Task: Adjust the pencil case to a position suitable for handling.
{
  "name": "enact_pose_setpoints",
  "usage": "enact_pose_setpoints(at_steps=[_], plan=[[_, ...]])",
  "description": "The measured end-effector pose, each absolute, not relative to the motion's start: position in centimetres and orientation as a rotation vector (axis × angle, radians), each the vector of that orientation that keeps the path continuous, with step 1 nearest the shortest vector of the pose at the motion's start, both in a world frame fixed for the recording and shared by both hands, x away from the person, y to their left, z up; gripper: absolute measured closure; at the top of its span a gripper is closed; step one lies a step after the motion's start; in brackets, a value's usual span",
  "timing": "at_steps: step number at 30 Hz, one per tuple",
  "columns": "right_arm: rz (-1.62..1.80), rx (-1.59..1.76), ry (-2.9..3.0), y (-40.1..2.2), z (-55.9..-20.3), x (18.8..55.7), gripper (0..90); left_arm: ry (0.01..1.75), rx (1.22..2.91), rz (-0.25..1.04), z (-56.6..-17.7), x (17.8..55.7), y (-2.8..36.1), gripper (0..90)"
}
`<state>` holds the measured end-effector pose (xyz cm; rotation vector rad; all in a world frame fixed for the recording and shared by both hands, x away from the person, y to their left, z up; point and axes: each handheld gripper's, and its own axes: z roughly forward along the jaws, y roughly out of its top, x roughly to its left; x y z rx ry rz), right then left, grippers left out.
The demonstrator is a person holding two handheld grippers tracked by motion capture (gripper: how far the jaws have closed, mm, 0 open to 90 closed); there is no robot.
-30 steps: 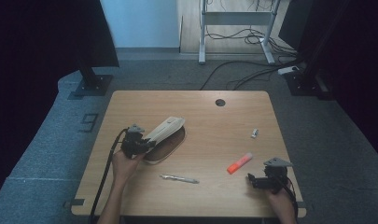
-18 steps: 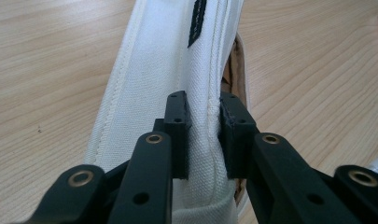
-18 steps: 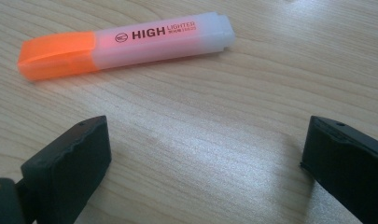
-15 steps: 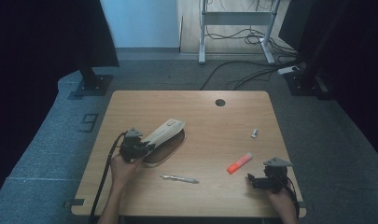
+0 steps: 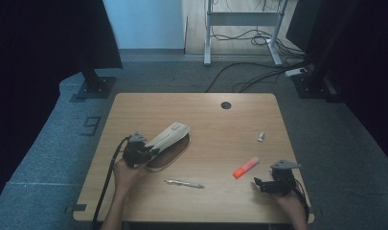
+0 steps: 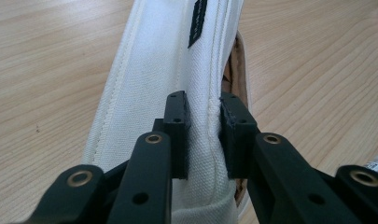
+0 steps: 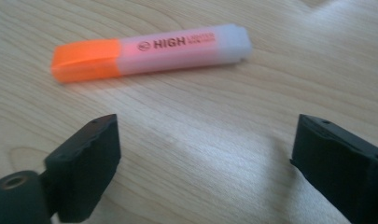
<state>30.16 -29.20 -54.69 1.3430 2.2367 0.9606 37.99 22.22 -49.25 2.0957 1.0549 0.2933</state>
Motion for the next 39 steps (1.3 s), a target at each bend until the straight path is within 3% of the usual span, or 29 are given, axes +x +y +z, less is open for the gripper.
enact_pose_setpoints(at_steps=[18, 39], plan=[[0.974, 1.383, 2.171, -30.0, -51.4, 34.4, 15.5, 1.040, 2.081, 0.289, -48.9, 37.9, 22.6, 75.0], [0.890, 1.403, 2.121, -30.0, -52.4, 40.5, 29.8, 1.020, 2.089, 0.288, -48.9, 37.7, 22.4, 74.9]])
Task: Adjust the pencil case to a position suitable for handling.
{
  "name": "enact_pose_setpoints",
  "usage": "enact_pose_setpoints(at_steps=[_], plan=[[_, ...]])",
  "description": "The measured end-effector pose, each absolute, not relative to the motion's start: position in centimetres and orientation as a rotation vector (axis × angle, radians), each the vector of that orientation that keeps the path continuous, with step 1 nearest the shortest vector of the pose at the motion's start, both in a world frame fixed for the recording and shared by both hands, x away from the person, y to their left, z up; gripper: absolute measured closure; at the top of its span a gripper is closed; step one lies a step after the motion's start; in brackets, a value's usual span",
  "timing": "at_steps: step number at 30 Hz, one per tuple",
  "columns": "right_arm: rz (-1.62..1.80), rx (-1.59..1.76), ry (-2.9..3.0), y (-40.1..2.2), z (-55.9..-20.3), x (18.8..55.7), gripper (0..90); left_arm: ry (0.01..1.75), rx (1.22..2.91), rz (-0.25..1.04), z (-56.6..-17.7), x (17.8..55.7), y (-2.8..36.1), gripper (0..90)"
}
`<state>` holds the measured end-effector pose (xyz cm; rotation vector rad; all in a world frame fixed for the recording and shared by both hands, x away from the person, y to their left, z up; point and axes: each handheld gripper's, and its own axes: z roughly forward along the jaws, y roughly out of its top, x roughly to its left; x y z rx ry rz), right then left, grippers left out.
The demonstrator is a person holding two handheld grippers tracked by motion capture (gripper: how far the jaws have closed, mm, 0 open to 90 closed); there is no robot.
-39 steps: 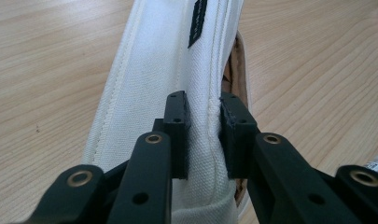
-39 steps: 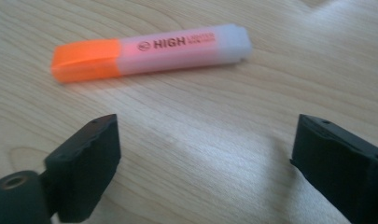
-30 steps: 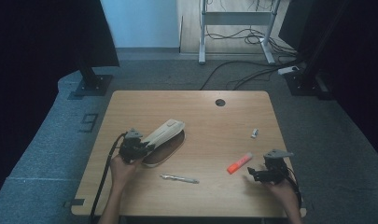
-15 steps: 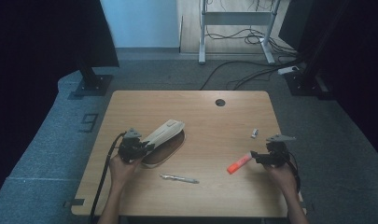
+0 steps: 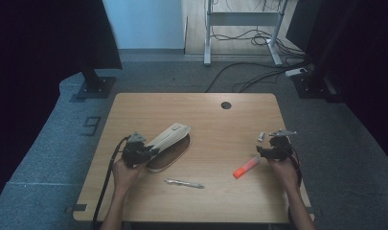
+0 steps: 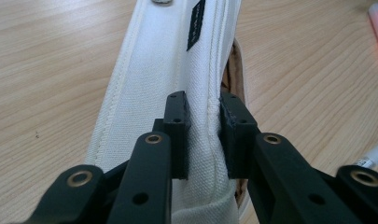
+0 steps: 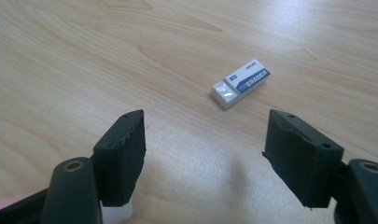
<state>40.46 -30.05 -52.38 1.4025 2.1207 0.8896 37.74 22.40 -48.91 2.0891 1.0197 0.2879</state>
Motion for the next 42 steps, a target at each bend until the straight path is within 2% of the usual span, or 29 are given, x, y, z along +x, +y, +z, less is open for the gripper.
enact_pose_setpoints(at_steps=[23, 32, 39, 42], plan=[[0.866, 1.445, 2.093, -30.2, -53.7, 45.0, 39.7, 1.020, 2.080, 0.297, -48.8, 37.7, 22.5, 74.9], [0.856, 1.443, 2.128, -30.1, -54.3, 45.7, 48.6, 1.018, 2.081, 0.304, -48.8, 37.6, 22.4, 74.9], [0.884, 1.469, 2.114, -30.5, -54.4, 46.2, 50.2, 1.017, 2.083, 0.304, -48.8, 37.6, 22.3, 74.9], [0.878, 1.480, 2.118, -30.4, -54.3, 46.4, 55.8, 1.016, 2.085, 0.304, -48.8, 37.6, 22.3, 74.9]])
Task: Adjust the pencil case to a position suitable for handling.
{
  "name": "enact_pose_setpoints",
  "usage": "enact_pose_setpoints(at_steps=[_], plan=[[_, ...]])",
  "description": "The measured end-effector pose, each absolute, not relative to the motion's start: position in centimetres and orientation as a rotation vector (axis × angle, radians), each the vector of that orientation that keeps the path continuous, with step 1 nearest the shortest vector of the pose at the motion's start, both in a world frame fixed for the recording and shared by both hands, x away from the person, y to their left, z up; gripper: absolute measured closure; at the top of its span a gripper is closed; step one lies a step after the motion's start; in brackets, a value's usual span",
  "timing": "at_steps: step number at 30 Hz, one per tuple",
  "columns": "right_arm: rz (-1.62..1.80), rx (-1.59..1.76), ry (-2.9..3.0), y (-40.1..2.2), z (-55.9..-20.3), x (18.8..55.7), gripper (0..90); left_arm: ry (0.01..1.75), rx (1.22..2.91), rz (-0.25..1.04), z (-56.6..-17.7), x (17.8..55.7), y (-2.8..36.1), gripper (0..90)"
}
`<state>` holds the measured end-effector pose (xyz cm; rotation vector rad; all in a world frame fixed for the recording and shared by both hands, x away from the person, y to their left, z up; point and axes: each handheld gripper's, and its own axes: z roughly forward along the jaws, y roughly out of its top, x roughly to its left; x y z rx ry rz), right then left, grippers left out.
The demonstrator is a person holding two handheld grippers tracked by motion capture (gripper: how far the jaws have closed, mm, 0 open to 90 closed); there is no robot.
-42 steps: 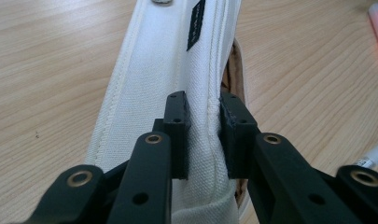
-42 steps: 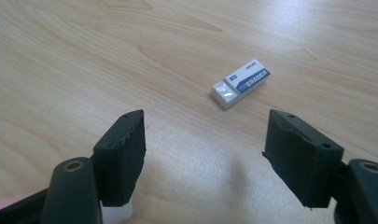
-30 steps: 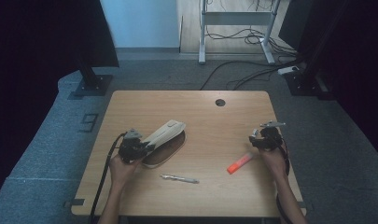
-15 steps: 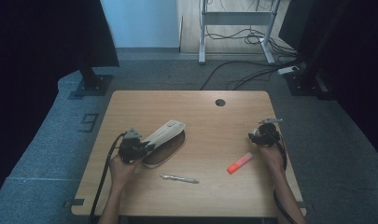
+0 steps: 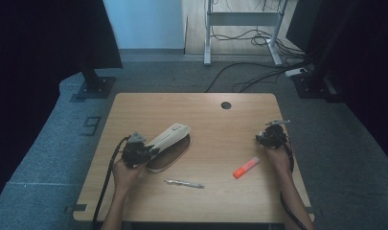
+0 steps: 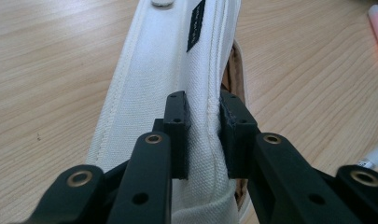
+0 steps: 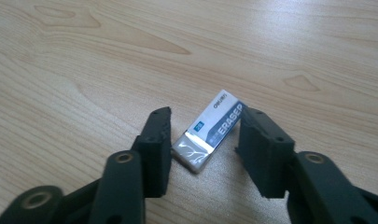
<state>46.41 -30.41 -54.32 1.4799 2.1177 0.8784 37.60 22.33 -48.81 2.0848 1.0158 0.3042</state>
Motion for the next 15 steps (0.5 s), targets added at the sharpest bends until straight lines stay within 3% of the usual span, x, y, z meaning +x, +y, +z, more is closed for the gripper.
enact_pose_setpoints(at_steps=[5, 15], plan=[[0.878, 1.487, 2.132, -30.37, -54.16, 46.37, 70.3, 1.013, 2.085, 0.304, -48.82, 37.57, 22.28, 74.9], [0.891, 1.509, 2.130, -30.59, -54.10, 46.01, 72.3, 1.010, 2.086, 0.301, -48.83, 37.57, 22.25, 74.9]])
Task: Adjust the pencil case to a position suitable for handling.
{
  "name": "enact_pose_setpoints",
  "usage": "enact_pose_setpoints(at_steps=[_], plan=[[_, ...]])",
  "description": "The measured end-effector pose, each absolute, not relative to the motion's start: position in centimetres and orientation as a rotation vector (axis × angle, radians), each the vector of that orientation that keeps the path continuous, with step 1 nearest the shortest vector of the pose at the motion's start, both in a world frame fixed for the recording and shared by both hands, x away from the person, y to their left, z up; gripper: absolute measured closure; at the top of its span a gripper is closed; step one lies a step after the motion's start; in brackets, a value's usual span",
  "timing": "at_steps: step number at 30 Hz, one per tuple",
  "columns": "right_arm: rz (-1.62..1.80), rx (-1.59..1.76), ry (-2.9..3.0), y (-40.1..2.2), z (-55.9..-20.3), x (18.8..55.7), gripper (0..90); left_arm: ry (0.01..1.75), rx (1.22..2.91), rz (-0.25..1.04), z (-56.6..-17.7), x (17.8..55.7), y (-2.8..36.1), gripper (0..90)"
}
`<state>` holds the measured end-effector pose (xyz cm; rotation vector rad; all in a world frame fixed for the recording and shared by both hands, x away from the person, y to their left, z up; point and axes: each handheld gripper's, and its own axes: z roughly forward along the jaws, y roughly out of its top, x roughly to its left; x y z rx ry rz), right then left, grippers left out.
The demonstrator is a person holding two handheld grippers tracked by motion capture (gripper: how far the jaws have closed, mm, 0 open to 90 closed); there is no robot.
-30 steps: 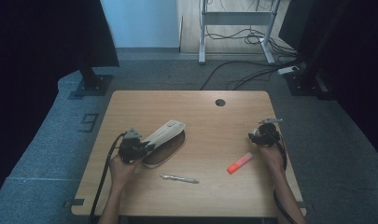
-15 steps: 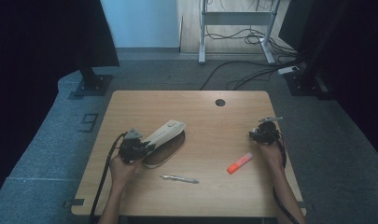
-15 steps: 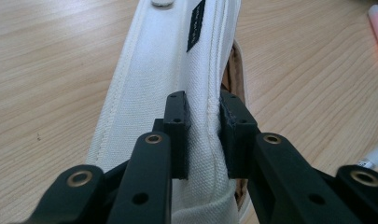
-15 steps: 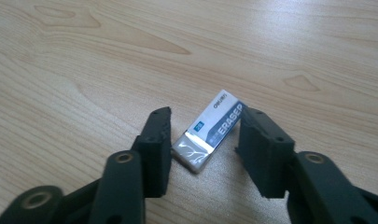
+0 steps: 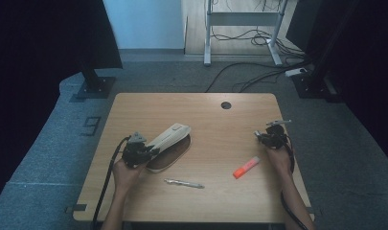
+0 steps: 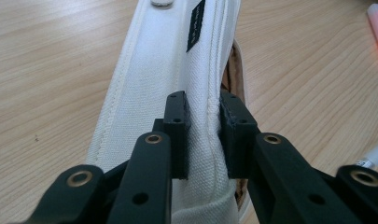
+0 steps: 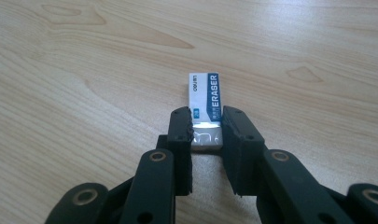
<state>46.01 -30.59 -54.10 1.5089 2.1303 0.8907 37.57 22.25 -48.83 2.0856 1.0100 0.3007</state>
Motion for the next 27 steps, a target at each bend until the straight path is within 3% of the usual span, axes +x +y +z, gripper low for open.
enact_pose_setpoints(at_steps=[27], plan=[[1.000, 1.395, 2.188, -28.9, -51.7, 42.1, 72.4, 1.000, 2.079, 0.298, -48.8, 37.3, 22.0, 75.5]])
